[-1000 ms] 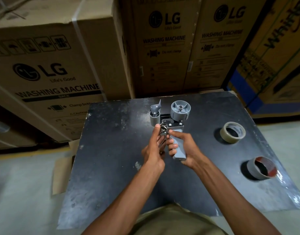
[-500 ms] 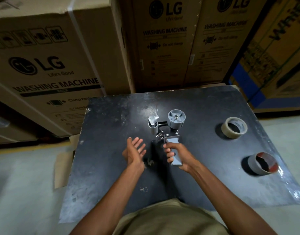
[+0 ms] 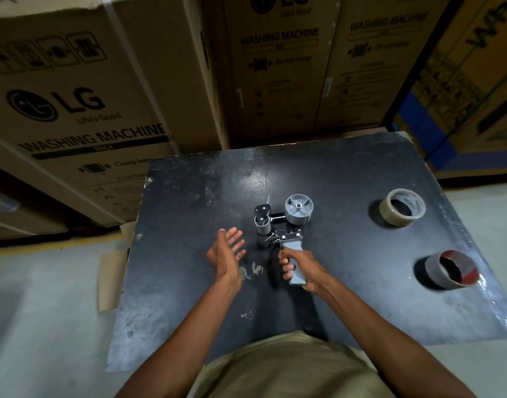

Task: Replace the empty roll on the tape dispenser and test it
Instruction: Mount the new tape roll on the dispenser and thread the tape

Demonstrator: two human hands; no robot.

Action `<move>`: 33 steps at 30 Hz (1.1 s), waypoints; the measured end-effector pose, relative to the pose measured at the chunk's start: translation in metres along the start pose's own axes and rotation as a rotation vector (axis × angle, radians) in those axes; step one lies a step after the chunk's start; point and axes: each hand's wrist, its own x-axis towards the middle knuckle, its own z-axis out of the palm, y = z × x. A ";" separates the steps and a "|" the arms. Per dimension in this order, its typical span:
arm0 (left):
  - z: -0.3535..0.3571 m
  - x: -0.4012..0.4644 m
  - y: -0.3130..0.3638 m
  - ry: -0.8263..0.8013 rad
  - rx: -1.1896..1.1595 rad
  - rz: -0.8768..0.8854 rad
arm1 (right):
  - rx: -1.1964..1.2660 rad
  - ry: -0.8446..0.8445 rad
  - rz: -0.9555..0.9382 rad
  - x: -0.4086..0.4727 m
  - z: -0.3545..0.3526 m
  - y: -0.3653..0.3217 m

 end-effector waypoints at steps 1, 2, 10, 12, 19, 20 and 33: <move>-0.001 0.001 -0.001 -0.001 0.013 0.008 | -0.006 -0.001 -0.002 0.001 -0.001 0.000; -0.002 0.002 -0.003 -0.002 0.025 0.015 | -0.012 -0.006 -0.004 0.001 -0.002 0.000; 0.006 0.009 -0.002 -0.039 0.104 0.095 | -0.039 -0.030 -0.022 -0.002 -0.007 -0.001; 0.015 0.004 0.000 -0.071 0.103 0.135 | -0.058 -0.025 -0.050 -0.003 -0.009 -0.001; 0.055 -0.012 0.000 -0.241 0.117 0.192 | -0.289 0.150 -0.213 -0.015 -0.037 -0.007; 0.061 -0.015 -0.001 -0.268 0.114 0.187 | -0.323 0.220 -0.282 -0.018 -0.042 -0.010; 0.147 -0.051 -0.033 -0.606 0.283 0.109 | -0.791 1.073 -0.766 -0.033 -0.145 -0.101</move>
